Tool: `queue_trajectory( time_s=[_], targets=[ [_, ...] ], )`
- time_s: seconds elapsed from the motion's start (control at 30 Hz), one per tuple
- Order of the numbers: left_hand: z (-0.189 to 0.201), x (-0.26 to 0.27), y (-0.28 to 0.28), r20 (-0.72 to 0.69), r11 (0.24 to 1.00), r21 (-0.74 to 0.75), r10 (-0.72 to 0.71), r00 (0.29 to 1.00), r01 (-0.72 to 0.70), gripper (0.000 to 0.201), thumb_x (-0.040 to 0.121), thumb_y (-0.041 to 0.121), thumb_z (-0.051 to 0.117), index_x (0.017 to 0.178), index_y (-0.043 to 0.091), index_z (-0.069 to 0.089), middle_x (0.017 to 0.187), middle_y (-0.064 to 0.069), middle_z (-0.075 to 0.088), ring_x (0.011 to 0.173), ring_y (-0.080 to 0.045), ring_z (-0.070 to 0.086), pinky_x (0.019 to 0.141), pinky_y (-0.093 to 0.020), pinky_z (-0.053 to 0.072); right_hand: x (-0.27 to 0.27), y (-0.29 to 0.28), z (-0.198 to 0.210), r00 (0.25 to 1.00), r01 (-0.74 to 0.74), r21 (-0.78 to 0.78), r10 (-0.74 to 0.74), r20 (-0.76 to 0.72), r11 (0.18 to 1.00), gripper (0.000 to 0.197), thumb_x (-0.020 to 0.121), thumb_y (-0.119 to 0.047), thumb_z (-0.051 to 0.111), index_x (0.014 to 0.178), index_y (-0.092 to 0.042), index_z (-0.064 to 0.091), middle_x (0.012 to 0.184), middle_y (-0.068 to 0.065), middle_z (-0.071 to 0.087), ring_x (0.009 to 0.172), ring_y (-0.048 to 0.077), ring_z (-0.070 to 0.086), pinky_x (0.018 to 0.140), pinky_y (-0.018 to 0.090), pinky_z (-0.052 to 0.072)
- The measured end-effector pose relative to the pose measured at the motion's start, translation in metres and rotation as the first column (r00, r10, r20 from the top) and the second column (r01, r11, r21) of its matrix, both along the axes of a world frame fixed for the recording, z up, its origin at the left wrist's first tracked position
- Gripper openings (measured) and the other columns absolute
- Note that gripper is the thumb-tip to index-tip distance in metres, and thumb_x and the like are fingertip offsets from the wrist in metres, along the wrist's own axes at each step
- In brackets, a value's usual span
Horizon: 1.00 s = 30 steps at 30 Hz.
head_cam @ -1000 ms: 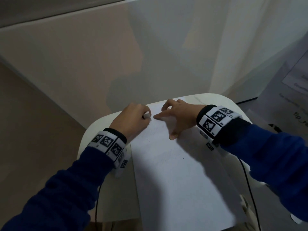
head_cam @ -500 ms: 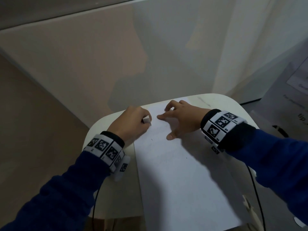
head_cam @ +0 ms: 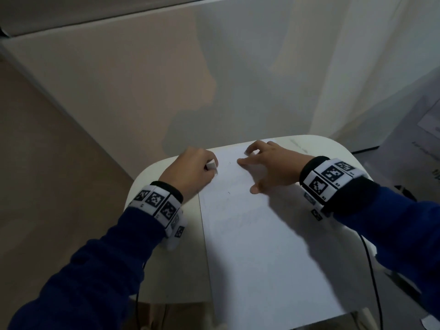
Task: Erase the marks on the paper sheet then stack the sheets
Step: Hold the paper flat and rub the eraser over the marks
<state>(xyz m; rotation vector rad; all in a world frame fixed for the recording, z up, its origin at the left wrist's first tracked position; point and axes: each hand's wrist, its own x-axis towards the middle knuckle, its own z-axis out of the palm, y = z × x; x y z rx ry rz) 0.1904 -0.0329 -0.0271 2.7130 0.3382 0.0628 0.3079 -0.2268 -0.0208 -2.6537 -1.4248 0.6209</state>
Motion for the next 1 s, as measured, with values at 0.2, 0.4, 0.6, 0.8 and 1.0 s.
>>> queue_trajectory(
  time_s=[0.2, 0.4, 0.6, 0.8, 1.0],
  targets=[
    [0.003, -0.002, 0.003, -0.027, 1.0, 0.015, -0.016, 0.999, 0.016, 0.017, 0.081, 0.01, 0.059, 0.076, 0.019, 0.073, 0.065, 0.011, 0.062, 0.062, -0.01, 0.06, 0.055, -0.028, 0.05, -0.011, 0.0, 0.004, 0.991, -0.078, 0.006, 0.078, -0.105, 0.997, 0.076, 0.083, -0.029, 0.07, 0.151, -0.031, 0.035, 0.159, -0.005, 0.023, 0.144, 0.017, 0.029, 0.117, 0.034, 0.028],
    [-0.001, -0.007, 0.002, 0.036, 0.999, -0.04, 0.004, 0.999, -0.002, 0.015, 0.082, 0.009, 0.061, 0.078, 0.018, 0.072, 0.066, 0.013, 0.063, 0.06, -0.005, 0.06, 0.056, -0.025, 0.048, -0.02, 0.005, -0.003, 0.994, -0.099, -0.062, 0.102, 0.041, 0.993, 0.079, 0.08, -0.073, 0.055, 0.149, -0.051, 0.024, 0.149, -0.003, 0.029, 0.131, 0.024, 0.034, 0.109, 0.045, 0.036],
    [-0.001, -0.015, 0.002, -0.049, 0.997, 0.001, -0.072, 0.996, 0.072, 0.015, 0.081, 0.011, 0.059, 0.083, 0.016, 0.074, 0.075, 0.005, 0.065, 0.07, -0.014, 0.062, 0.061, -0.027, 0.049, -0.019, 0.013, -0.007, 0.991, -0.07, -0.091, 0.08, 0.108, 0.993, 0.083, 0.075, -0.083, 0.049, 0.147, -0.055, 0.019, 0.146, -0.006, 0.028, 0.129, 0.024, 0.034, 0.103, 0.047, 0.039],
    [0.001, -0.012, 0.009, -0.022, 0.998, 0.008, -0.068, 0.997, 0.068, 0.012, 0.084, 0.011, 0.061, 0.086, 0.018, 0.071, 0.073, 0.011, 0.061, 0.068, -0.01, 0.059, 0.061, -0.027, 0.048, -0.024, 0.015, -0.005, 0.991, -0.044, -0.101, 0.057, 0.125, 0.994, 0.079, 0.075, -0.083, 0.047, 0.145, -0.058, 0.019, 0.142, -0.005, 0.03, 0.125, 0.026, 0.036, 0.098, 0.046, 0.042],
    [0.001, -0.017, 0.009, -0.096, 0.991, 0.001, -0.135, 0.986, 0.136, 0.014, 0.082, 0.009, 0.063, 0.086, 0.019, 0.073, 0.075, 0.012, 0.066, 0.071, -0.007, 0.06, 0.062, -0.024, 0.044, -0.026, 0.018, -0.005, 0.991, -0.023, -0.124, 0.039, 0.131, 0.992, 0.078, 0.076, -0.084, 0.044, 0.145, -0.06, 0.017, 0.143, -0.004, 0.027, 0.124, 0.029, 0.035, 0.097, 0.046, 0.04]
  ],
)
